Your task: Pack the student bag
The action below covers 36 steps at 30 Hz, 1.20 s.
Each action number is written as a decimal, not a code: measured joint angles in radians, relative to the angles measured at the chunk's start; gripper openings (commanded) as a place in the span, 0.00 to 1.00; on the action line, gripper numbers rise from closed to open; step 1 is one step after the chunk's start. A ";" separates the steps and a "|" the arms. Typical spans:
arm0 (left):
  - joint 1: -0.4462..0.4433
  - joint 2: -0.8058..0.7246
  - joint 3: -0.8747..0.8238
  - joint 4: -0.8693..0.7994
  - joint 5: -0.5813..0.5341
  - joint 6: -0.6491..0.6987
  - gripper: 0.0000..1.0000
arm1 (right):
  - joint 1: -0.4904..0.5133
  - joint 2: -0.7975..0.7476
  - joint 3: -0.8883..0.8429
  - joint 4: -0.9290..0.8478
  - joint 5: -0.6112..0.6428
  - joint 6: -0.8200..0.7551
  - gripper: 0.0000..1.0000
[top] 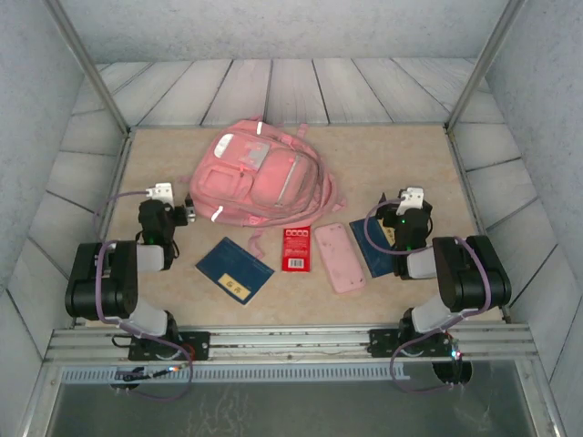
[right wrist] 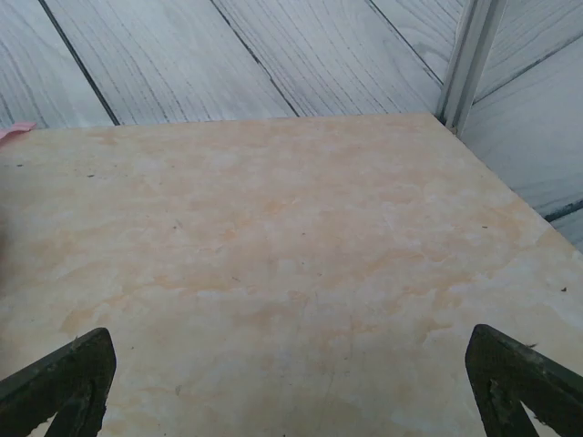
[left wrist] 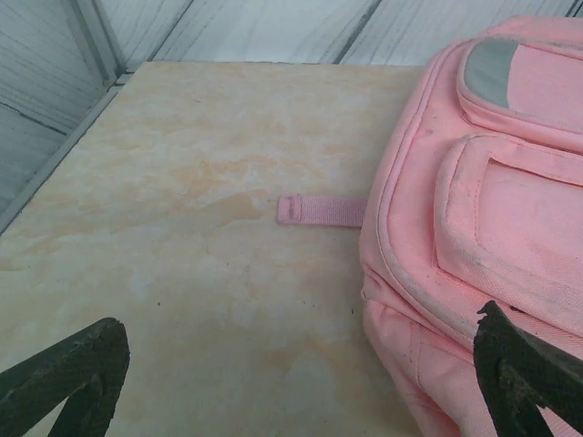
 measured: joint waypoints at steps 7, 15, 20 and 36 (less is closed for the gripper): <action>0.000 0.000 0.000 0.000 0.000 0.000 1.00 | 0.000 0.000 0.000 0.000 0.000 0.000 1.00; 0.000 0.000 0.000 0.000 0.000 0.000 1.00 | 0.000 0.000 0.000 0.000 0.000 0.000 1.00; 0.000 0.000 0.000 0.000 0.000 0.000 1.00 | 0.000 0.000 0.000 0.000 0.000 0.000 1.00; 0.000 -0.081 0.001 -0.065 -0.032 -0.006 1.00 | 0.000 -0.044 0.029 -0.103 0.013 0.003 1.00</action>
